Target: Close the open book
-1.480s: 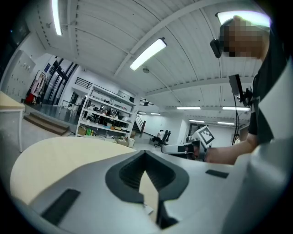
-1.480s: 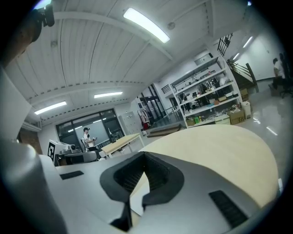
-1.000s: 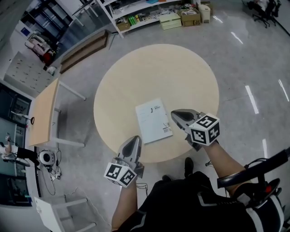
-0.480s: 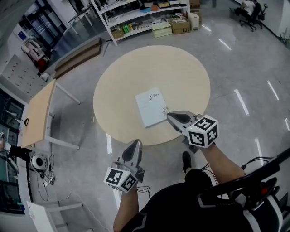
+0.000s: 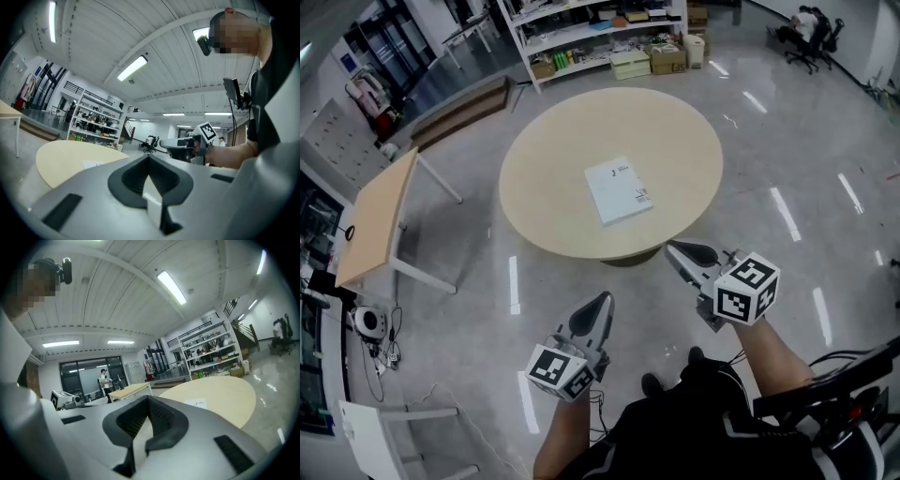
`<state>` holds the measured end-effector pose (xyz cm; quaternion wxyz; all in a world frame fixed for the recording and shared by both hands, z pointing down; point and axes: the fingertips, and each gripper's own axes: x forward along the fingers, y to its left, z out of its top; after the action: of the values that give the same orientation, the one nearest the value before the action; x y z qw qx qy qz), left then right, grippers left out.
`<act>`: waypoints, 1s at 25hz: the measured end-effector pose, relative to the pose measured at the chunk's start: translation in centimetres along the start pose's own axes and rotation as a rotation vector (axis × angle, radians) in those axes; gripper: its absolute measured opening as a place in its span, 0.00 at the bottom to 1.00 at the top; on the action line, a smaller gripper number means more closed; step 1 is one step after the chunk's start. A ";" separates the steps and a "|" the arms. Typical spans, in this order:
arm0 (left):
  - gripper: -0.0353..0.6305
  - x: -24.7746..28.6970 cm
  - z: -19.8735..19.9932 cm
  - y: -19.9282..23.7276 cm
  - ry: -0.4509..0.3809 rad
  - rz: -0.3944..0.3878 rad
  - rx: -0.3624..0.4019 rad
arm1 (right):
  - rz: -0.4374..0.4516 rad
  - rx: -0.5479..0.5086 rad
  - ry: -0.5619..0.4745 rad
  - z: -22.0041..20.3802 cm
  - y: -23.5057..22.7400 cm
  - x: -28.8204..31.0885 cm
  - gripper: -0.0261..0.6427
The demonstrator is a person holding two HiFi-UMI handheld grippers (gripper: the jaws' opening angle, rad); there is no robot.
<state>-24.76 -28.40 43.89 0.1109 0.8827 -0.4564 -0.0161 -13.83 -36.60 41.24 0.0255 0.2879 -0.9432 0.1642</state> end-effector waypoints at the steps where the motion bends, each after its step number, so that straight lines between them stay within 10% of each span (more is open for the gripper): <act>1: 0.04 -0.6 -0.1 -1.1 0.000 -0.005 0.012 | -0.006 -0.009 -0.005 0.0 0.6 -1.2 0.04; 25: 0.04 -7.8 -4.0 -35.6 0.026 0.152 0.085 | 0.109 -0.028 -0.079 -4.7 6.9 -35.9 0.04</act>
<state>-0.22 -1.50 39.72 0.0803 0.8496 -0.5208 0.0231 12.04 -10.48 38.51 -0.0165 0.2418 -0.9599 0.1409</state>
